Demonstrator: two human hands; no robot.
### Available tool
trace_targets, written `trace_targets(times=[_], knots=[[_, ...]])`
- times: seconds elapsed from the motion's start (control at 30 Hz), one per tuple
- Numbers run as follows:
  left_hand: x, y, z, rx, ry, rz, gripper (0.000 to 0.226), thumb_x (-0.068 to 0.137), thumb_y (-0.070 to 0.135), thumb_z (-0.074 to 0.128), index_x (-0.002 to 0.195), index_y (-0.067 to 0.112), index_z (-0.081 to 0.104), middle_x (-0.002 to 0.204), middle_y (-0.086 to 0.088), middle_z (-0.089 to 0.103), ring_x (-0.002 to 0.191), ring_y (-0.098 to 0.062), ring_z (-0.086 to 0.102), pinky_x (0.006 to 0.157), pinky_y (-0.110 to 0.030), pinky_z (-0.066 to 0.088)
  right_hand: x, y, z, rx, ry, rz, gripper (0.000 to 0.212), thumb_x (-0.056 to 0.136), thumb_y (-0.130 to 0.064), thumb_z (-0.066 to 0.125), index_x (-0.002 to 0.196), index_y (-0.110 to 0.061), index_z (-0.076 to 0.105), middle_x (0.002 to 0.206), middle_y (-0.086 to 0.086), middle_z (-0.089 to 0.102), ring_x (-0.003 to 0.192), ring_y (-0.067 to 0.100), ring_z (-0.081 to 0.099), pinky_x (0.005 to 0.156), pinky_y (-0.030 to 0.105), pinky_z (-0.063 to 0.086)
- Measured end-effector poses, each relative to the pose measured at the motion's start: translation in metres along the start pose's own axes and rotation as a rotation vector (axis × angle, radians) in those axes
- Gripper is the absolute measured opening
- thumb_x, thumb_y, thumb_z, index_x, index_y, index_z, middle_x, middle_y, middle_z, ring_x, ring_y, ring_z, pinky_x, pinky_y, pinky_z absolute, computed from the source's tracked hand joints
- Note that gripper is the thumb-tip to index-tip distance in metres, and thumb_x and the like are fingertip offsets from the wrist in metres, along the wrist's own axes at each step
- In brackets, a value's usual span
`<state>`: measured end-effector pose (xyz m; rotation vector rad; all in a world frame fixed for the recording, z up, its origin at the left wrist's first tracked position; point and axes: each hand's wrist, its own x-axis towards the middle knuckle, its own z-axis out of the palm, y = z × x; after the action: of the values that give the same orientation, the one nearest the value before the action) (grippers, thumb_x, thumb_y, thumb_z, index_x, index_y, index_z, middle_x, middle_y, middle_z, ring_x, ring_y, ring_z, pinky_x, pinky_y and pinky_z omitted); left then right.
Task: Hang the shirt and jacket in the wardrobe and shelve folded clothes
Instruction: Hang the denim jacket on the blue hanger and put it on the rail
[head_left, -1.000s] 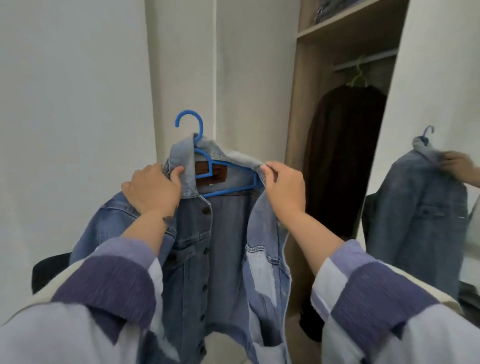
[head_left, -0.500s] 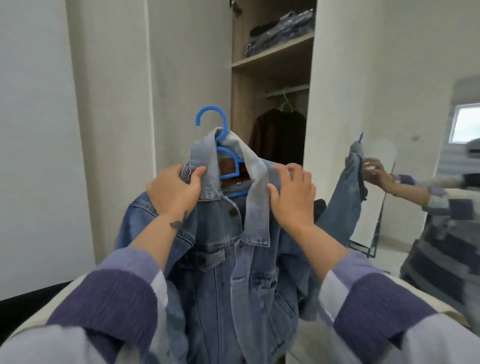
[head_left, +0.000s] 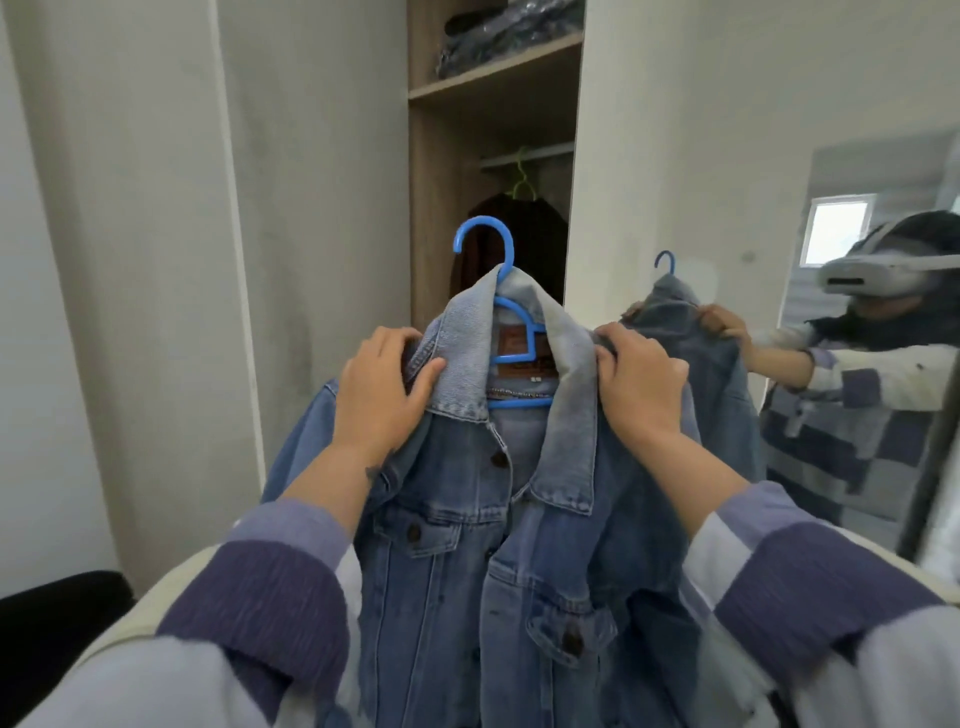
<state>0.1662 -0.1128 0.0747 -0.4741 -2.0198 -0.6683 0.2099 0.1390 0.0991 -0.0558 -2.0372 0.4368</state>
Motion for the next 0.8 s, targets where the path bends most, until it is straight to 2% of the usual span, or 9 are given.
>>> trace_targets(times=[0.13,0.23,0.3,0.37,0.43,0.5,0.57,0.7,0.8], knots=[[-0.03,0.008,0.015,0.218,0.188,-0.131,0.033,0.085,0.039,0.059,0.11,0.019,0.056,0.11,0.001,0.057,0.102,-0.021,0.053,0.086,-0.038,0.036,0.005,0.012,-0.023,-0.048,0.053,0.005,0.021,0.095,-0.023,0.044,0.106,-0.018,0.061,0.099,0.007,0.068,0.095,0.032,0.058,0.079,0.039,0.029],[-0.029,0.018,0.02,0.303,0.185,-0.167,0.006,0.086,0.016,0.058,0.09,0.013,0.057,0.091,-0.008,0.061,0.082,-0.031,0.058,0.068,-0.034,0.029,0.008,0.025,-0.039,-0.051,0.059,0.02,0.022,0.094,-0.023,0.046,0.107,-0.018,0.063,0.099,0.009,0.069,0.097,0.032,0.058,0.081,0.04,0.03],[-0.015,0.024,0.017,0.23,0.127,-0.242,0.004,0.09,0.008,0.049,0.086,0.011,0.049,0.084,-0.012,0.062,0.072,-0.034,0.056,0.062,-0.033,0.025,0.005,0.036,-0.047,-0.067,0.056,0.026,0.022,0.094,-0.024,0.048,0.108,-0.018,0.064,0.1,0.01,0.069,0.098,0.033,0.058,0.083,0.04,0.03],[-0.006,0.029,0.016,0.169,0.082,-0.219,0.012,0.097,0.017,0.039,0.091,0.011,0.047,0.083,-0.015,0.064,0.07,-0.036,0.056,0.06,-0.036,0.03,0.001,0.049,-0.055,-0.087,0.053,0.042,0.023,0.094,-0.024,0.048,0.109,-0.017,0.064,0.102,0.011,0.069,0.099,0.033,0.058,0.085,0.041,0.031],[-0.012,0.04,0.018,0.165,0.09,-0.085,0.024,0.095,0.035,0.037,0.091,0.014,0.048,0.083,-0.009,0.062,0.075,-0.033,0.057,0.063,-0.037,0.037,-0.003,0.06,-0.061,-0.079,0.058,0.067,0.023,0.094,-0.024,0.049,0.109,-0.016,0.064,0.103,0.01,0.069,0.099,0.033,0.058,0.088,0.042,0.031],[-0.028,0.054,0.031,0.22,0.061,-0.009,0.036,0.086,0.055,0.043,0.092,0.02,0.049,0.091,0.002,0.055,0.084,-0.023,0.052,0.066,-0.034,0.037,-0.003,0.068,-0.067,-0.067,0.068,0.072,0.022,0.094,-0.024,0.049,0.108,-0.016,0.064,0.101,0.011,0.069,0.097,0.033,0.059,0.088,0.042,0.031],[-0.045,0.064,0.048,0.309,0.026,-0.019,0.041,0.08,0.059,0.053,0.098,0.022,0.052,0.101,0.004,0.052,0.091,-0.021,0.047,0.066,-0.033,0.037,-0.002,0.073,-0.073,-0.071,0.072,0.06,0.022,0.094,-0.024,0.049,0.107,-0.015,0.064,0.098,0.011,0.069,0.096,0.034,0.058,0.088,0.042,0.031],[-0.037,0.079,0.057,0.329,0.007,-0.076,0.015,0.086,0.025,0.056,0.093,0.012,0.059,0.101,-0.009,0.056,0.091,-0.032,0.05,0.066,-0.039,0.038,0.001,0.086,-0.084,-0.087,0.076,0.05,0.02,0.094,-0.024,0.049,0.106,-0.015,0.063,0.096,0.012,0.068,0.094,0.034,0.058,0.088,0.043,0.032],[-0.019,0.093,0.047,0.067,-0.01,-0.21,0.006,0.095,0.011,0.04,0.091,0.012,0.046,0.082,-0.006,0.051,0.075,-0.029,0.047,0.061,-0.037,0.034,-0.002,0.103,-0.09,-0.1,0.047,0.066,0.016,0.094,-0.022,0.047,0.102,-0.019,0.061,0.092,0.01,0.067,0.092,0.033,0.057,0.087,0.044,0.032]])
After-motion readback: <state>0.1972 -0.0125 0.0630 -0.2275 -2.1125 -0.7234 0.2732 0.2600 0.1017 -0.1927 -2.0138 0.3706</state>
